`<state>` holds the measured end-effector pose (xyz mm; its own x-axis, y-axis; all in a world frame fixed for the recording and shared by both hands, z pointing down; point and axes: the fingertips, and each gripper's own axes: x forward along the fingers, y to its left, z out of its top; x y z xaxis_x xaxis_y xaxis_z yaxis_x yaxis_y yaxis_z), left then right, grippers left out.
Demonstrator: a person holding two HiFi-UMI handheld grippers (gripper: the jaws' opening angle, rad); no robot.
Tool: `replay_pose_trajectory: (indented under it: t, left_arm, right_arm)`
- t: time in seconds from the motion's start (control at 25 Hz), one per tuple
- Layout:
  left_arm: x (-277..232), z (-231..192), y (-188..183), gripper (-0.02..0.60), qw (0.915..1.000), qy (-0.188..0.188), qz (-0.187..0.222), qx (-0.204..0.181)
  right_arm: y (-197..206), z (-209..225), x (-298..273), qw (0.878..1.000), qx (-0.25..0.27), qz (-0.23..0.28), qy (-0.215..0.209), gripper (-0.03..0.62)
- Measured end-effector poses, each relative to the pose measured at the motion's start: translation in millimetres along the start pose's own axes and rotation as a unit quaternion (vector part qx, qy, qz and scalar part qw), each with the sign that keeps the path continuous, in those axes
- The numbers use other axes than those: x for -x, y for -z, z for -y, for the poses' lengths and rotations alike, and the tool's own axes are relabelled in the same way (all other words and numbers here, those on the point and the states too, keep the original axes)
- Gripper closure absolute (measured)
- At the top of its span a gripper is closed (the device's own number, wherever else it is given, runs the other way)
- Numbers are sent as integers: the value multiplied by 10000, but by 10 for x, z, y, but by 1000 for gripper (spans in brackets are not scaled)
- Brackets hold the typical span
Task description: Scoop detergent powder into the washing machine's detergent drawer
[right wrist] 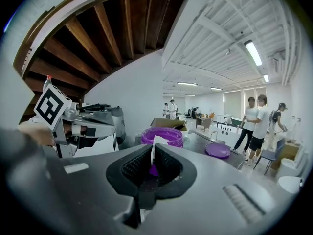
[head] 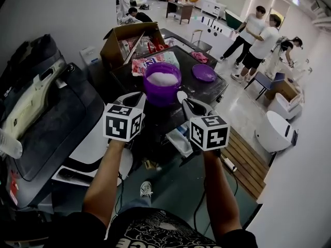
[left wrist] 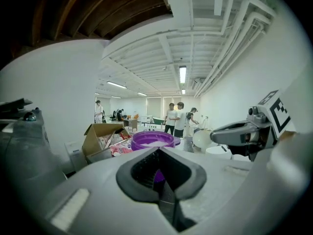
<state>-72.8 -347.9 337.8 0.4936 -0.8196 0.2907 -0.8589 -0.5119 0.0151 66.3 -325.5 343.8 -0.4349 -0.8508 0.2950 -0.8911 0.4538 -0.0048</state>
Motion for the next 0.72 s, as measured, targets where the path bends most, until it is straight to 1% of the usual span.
replay_pose_trajectory:
  t: [0.2, 0.48, 0.72]
  left_arm:
    - [-262, -181, -82, 580, 9999, 88, -2, 48]
    - [-531, -364, -146, 580, 9998, 168, -31, 48]
    - [-671, -490, -190, 580, 9998, 202, -71, -42]
  right_arm:
    - [-106, 83, -297, 9999, 93, -101, 10, 557]
    - [-240, 169, -574, 9995, 240, -220, -7, 557]
    - [-332, 202, -811, 9969, 622, -471, -78, 557]
